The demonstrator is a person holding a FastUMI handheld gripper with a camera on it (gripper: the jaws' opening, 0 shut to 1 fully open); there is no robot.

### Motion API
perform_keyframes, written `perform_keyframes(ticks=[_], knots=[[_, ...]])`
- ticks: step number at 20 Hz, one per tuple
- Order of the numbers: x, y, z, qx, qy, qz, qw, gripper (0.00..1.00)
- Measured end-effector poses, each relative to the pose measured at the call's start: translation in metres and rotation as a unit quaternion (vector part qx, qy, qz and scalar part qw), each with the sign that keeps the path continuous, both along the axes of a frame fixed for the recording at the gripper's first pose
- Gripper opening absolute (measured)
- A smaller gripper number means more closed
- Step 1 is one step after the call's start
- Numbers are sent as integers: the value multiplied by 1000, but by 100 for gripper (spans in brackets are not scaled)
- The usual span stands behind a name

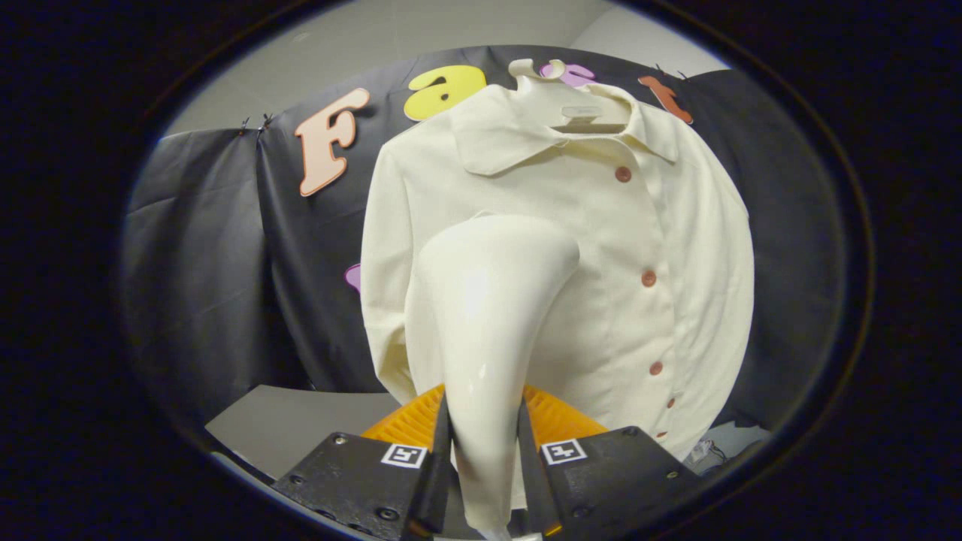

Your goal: Iron the clothes twice with a garment steamer, once on the left side and once on the right side.

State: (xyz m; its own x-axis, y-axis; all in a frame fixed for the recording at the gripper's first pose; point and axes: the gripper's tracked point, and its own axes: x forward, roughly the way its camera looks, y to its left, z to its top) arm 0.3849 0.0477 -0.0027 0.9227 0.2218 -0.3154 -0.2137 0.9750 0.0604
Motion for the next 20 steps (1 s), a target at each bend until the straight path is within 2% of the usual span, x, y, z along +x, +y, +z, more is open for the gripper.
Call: perform_keyframes(ticks=[9,20], knots=[[-18,-22,-66,15,40,2,999,41],[-49,-49,-185,29,108,20,994,42]])
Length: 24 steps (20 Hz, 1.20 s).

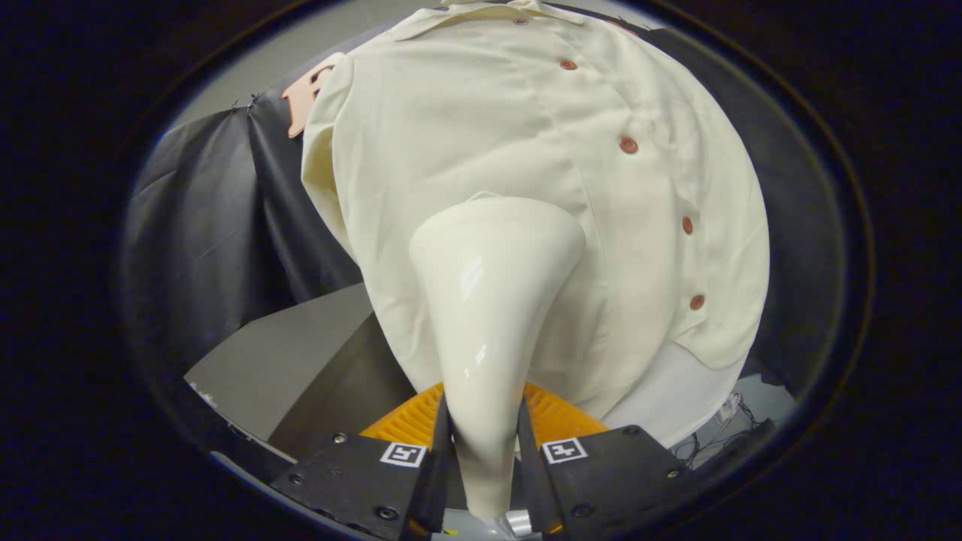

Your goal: Iron the clothes twice with a garment steamer, once on the left side and once on the right side.

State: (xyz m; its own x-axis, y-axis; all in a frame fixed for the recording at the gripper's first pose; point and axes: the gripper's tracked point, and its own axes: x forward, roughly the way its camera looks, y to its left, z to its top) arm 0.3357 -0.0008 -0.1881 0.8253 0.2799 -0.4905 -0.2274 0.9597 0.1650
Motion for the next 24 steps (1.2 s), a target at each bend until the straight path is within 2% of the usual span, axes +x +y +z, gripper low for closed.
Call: perform_keyframes(ticks=[5,15,24], knots=[[-17,-13,-42,7,27,1,1000,42],[-20,0,-104,19,78,-8,997,42],[-2,-5,-66,12,77,5,997,42]])
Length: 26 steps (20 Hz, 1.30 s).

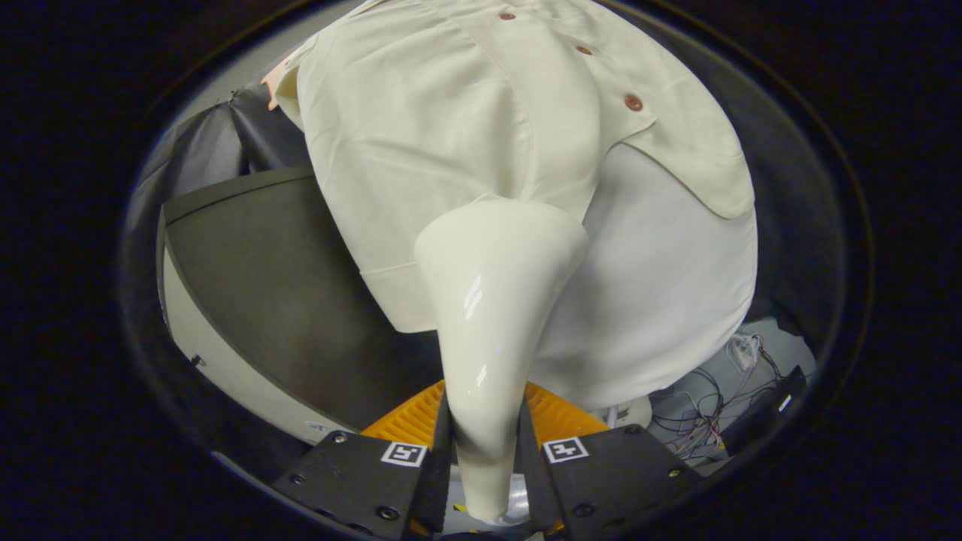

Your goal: Iron the clothes twice with a garment steamer, once on the left side and once on the right side.

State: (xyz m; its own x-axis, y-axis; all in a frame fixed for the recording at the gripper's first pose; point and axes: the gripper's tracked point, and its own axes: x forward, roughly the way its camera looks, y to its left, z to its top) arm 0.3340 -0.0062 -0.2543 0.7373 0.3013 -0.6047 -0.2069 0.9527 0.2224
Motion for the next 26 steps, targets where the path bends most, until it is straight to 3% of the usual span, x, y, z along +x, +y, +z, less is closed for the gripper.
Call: perform_keyframes(ticks=[5,9,13,21,26], knots=[[7,-3,63,-16,-35,21,999,42],[19,1,143,-37,-71,36,996,42],[36,-19,208,-39,-115,30,992,42],[113,-68,335,-36,-205,-33,978,42],[162,-98,382,-9,-239,-88,967,41]])
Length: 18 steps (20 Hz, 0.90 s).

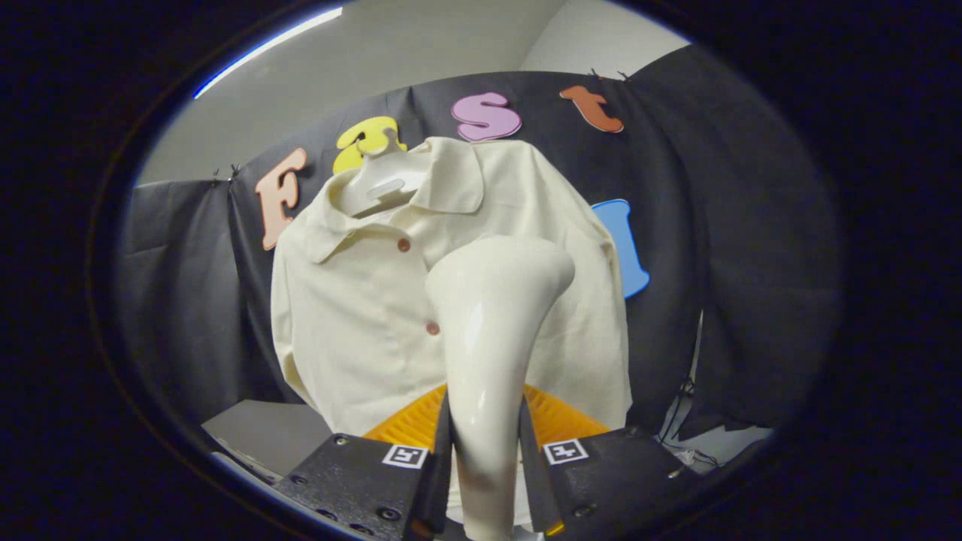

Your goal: Iron the clothes twice with a garment steamer, once on the left side and once on the right side.

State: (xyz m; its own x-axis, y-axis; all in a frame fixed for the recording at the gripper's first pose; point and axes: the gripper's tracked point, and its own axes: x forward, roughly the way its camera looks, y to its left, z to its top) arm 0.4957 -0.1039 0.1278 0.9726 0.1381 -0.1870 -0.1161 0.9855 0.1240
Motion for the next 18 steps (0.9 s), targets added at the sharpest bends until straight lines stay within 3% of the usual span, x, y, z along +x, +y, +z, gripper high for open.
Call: perform_keyframes(ticks=[4,8,14,18], knots=[[27,-2,20,4,-20,-8,1000,42],[46,1,9,11,-6,-9,1000,42],[44,-3,-3,52,-11,-12,998,42],[31,-15,-37,60,5,-5,998,42]])
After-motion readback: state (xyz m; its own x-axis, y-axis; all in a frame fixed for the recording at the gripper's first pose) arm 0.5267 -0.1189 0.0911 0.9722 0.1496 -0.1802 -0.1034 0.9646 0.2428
